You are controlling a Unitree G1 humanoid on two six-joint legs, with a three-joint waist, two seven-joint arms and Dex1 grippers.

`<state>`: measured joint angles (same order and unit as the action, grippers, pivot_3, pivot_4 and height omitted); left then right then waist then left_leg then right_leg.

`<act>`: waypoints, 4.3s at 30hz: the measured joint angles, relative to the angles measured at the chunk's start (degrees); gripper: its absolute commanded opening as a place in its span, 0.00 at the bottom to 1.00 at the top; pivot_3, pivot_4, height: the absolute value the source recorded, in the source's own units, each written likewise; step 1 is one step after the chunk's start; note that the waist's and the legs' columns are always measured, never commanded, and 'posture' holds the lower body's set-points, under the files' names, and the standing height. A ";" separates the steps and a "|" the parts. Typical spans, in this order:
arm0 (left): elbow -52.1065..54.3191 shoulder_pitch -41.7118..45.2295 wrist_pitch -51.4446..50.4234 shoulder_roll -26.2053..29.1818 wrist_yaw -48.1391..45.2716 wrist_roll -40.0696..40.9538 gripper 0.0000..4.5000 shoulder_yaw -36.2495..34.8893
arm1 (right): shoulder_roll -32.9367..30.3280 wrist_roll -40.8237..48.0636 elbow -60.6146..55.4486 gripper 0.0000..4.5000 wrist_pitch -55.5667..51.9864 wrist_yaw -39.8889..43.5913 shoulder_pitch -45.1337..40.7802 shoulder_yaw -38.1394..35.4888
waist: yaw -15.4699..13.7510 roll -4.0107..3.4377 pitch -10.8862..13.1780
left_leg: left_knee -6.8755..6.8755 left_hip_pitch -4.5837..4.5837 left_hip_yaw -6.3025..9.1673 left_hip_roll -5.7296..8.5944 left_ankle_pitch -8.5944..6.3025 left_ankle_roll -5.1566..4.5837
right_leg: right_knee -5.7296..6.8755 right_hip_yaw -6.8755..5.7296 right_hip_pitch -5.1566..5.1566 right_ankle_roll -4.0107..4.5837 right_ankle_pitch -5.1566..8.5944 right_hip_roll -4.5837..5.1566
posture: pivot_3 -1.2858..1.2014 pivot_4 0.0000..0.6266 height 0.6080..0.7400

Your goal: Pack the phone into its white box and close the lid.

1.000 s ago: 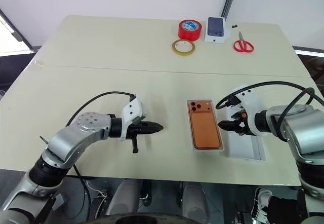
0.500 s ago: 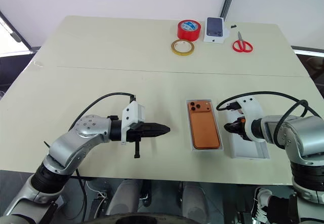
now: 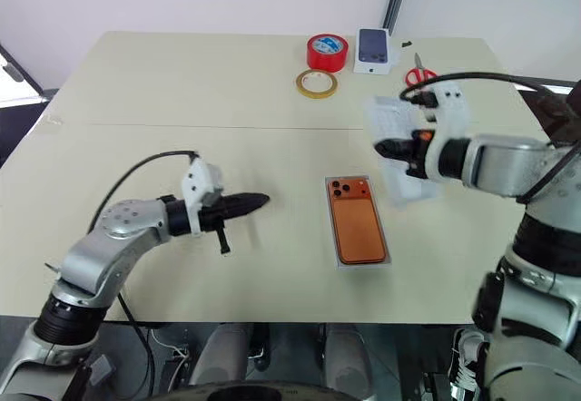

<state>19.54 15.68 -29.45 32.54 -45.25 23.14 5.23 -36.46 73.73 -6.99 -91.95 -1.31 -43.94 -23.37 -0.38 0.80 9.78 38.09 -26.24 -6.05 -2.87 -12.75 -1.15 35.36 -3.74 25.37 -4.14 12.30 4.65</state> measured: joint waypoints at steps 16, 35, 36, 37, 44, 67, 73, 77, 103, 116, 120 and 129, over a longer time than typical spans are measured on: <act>-4.31 2.78 3.27 -4.14 1.74 -5.20 0.01 4.32 | 12.20 38.53 -13.37 0.14 32.26 -36.77 23.80 20.84 | -0.20 0.00 -0.02 | 0.08 0.01 -0.18 0.10 -0.01 -0.03 | -0.09 0.09 -0.12 -0.02 -0.01 0.33 | 0.52 0.24 1.00; -12.75 12.37 -0.41 -19.30 4.11 -11.31 0.01 17.72 | -27.29 -0.03 -10.48 0.38 23.55 1.07 14.69 26.54 | -0.37 -0.09 -0.02 | 0.06 0.00 -0.10 0.06 -0.02 -0.05 | -0.12 0.15 -0.04 -0.02 0.00 0.11 | 0.52 0.24 1.00; -12.87 12.37 -0.59 -19.46 4.20 -11.39 0.01 17.88 | -27.91 -4.96 -11.26 0.24 25.33 4.55 15.42 27.49 | -0.30 -0.09 -0.01 | 0.06 0.00 -0.11 0.06 -0.02 -0.05 | -0.11 0.15 -0.03 -0.02 0.00 0.10 | 0.52 0.24 1.00; -12.86 12.38 -0.58 -19.56 4.21 -11.41 0.01 17.92 | -28.10 -7.66 -11.74 0.14 26.36 6.34 15.88 27.87 | -0.30 -0.09 -0.02 | 0.06 0.01 -0.11 0.06 -0.02 -0.05 | -0.10 0.15 -0.03 -0.03 0.00 0.09 | 0.52 0.24 1.00; -9.56 11.91 -4.02 -15.35 4.15 -10.10 0.01 13.87 | -33.41 -28.23 -16.64 0.01 35.47 20.77 18.81 32.66 | -0.31 -0.10 -0.01 | 0.06 0.01 -0.09 0.01 -0.02 -0.05 | -0.08 0.14 0.01 -0.02 0.01 0.08 | 0.52 0.24 1.00; -10.48 14.41 -11.47 -14.52 -0.55 -12.28 0.01 23.27 | -29.93 -49.97 -20.23 0.01 41.46 38.76 25.27 35.98 | -0.39 -0.09 0.00 | 0.12 0.00 -0.12 0.12 -0.02 -0.04 | -0.06 0.12 -0.02 -0.02 0.02 0.22 | 0.52 0.24 1.00; -11.24 14.41 -11.32 -15.97 -0.28 -12.53 0.01 23.22 | -29.76 -51.64 -20.63 0.01 40.99 40.05 25.95 34.61 | -0.43 -0.09 0.00 | 0.14 0.00 -0.12 0.12 -0.02 -0.04 | -0.06 0.12 -0.03 -0.02 0.02 0.23 | 0.52 0.24 1.00; -12.26 14.41 -11.07 -17.46 0.59 -12.52 0.01 22.77 | -29.57 -52.61 -20.76 0.01 40.36 40.63 26.55 33.80 | -0.42 -0.09 0.00 | 0.14 0.00 -0.11 0.12 -0.02 -0.04 | -0.05 0.12 -0.03 -0.03 0.02 0.23 | 0.52 0.24 1.00; -14.95 15.65 -11.02 -21.41 1.98 -12.52 0.01 20.83 | -26.90 -57.48 -20.24 0.01 38.44 42.09 28.16 31.66 | -0.45 -0.09 0.00 | 0.19 0.01 -0.11 0.17 -0.02 -0.04 | 0.02 0.12 -0.05 -0.04 0.01 0.22 | 0.52 0.24 1.00; -14.92 15.65 -10.95 -21.60 2.17 -12.51 0.01 20.69 | -26.20 -59.73 -19.46 0.01 39.22 43.36 29.32 31.65 | -0.44 -0.09 0.00 | 0.20 0.01 -0.10 0.19 -0.01 -0.04 | 0.03 0.12 -0.05 -0.04 0.01 0.20 | 0.52 0.24 1.00; -14.82 15.63 -10.85 -21.47 2.61 -12.33 0.01 19.64 | -27.53 -60.00 -18.23 0.01 41.14 45.11 30.41 30.63 | -0.46 -0.09 0.00 | 0.20 0.01 -0.11 0.20 -0.01 -0.04 | 0.03 0.12 -0.05 -0.05 0.01 0.20 | 0.52 0.24 1.00; -16.43 19.70 -10.98 -22.46 4.24 -8.97 0.01 11.52 | -29.82 -54.80 -19.07 0.01 46.54 54.23 37.40 16.46 | -0.60 -0.07 -0.01 | 0.22 0.14 -0.06 0.20 -0.02 -0.04 | 0.03 0.12 -0.22 -0.23 -0.04 0.13 | 0.52 0.24 1.00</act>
<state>3.11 35.38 -40.43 10.08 -41.01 14.17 16.75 -66.28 18.93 -26.06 -45.41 52.92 -6.53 -6.91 -0.98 0.73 9.77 38.31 -26.10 -6.11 -2.68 -12.76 -1.19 35.39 -3.62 25.15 -4.36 12.25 4.78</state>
